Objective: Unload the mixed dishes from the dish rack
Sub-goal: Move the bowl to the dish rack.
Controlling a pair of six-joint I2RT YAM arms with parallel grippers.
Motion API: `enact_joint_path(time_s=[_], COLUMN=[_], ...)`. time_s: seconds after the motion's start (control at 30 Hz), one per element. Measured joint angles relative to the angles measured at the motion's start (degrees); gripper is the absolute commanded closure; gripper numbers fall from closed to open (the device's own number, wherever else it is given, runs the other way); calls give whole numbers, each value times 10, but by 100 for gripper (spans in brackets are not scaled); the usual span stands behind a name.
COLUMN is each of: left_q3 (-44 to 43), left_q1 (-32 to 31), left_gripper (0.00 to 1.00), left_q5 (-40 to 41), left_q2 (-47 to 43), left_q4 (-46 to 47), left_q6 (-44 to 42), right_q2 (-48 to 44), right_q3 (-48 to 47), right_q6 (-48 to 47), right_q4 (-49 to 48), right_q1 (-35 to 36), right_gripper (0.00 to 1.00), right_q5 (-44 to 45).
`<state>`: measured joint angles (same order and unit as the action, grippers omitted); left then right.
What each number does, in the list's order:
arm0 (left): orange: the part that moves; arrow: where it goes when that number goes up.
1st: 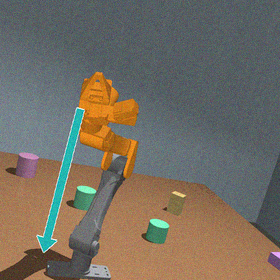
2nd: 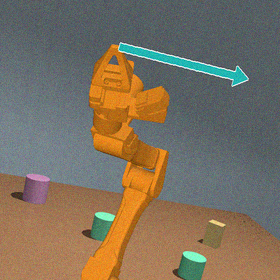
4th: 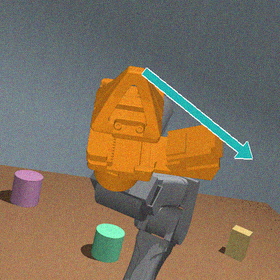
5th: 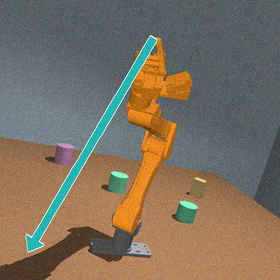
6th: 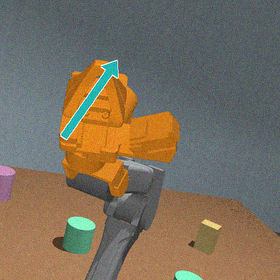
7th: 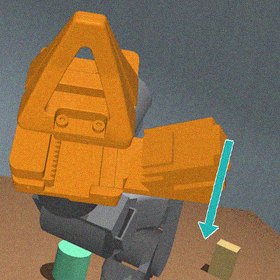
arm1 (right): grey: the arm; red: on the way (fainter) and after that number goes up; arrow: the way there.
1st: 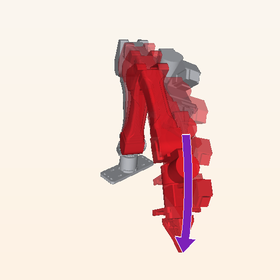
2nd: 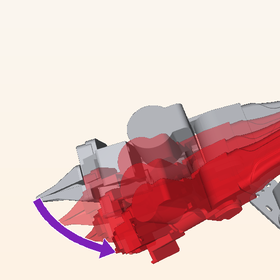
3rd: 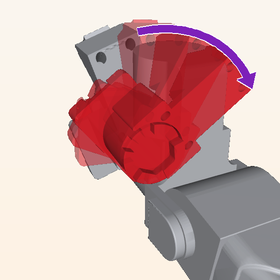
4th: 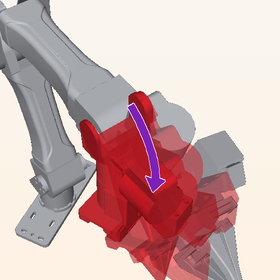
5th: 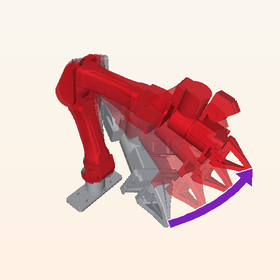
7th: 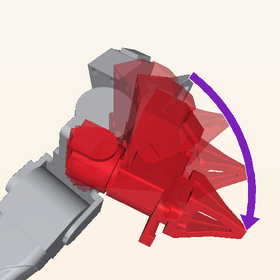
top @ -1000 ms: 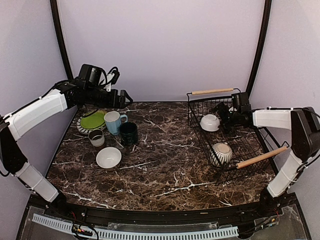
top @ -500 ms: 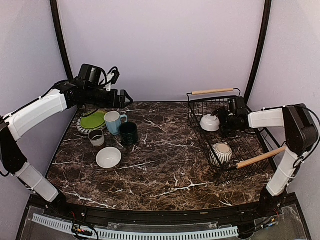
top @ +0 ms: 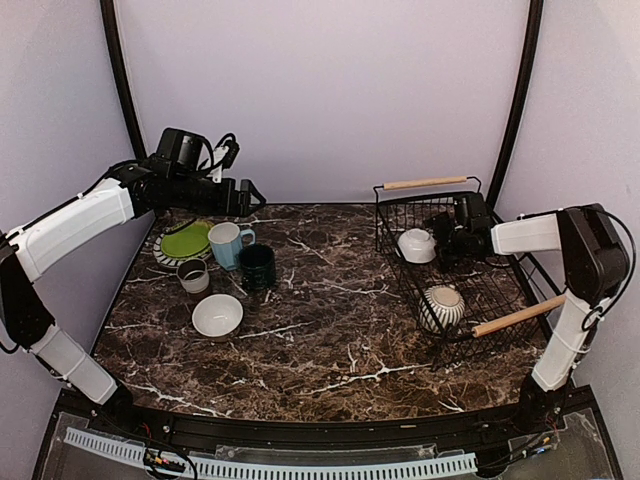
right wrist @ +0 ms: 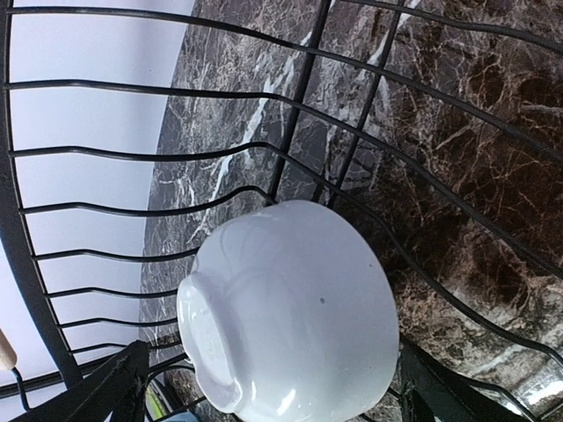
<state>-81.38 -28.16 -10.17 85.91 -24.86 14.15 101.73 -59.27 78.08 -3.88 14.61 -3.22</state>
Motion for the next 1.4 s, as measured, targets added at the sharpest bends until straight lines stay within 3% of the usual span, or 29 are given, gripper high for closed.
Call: enact_joint_path(time_s=[0.8, 0.93, 1.03, 1.4], left_q3=[0, 0, 0, 0], left_q1=[0, 0, 0, 0], left_gripper=[9, 9, 9, 9], left_q5=[-4, -5, -7, -10], left_q2=[0, 0, 0, 0], left_q4=[0, 0, 0, 0], left_q6=[0, 0, 1, 1], right_q2=[27, 42, 45, 45], right_q3=[-23, -40, -42, -37], right_q6=[-10, -13, -14, -28], right_q4=[9, 9, 9, 8], right_q1=[15, 15, 15, 15], right_gripper=[5, 8, 18, 28], right_q5=[-10, -9, -9, -11])
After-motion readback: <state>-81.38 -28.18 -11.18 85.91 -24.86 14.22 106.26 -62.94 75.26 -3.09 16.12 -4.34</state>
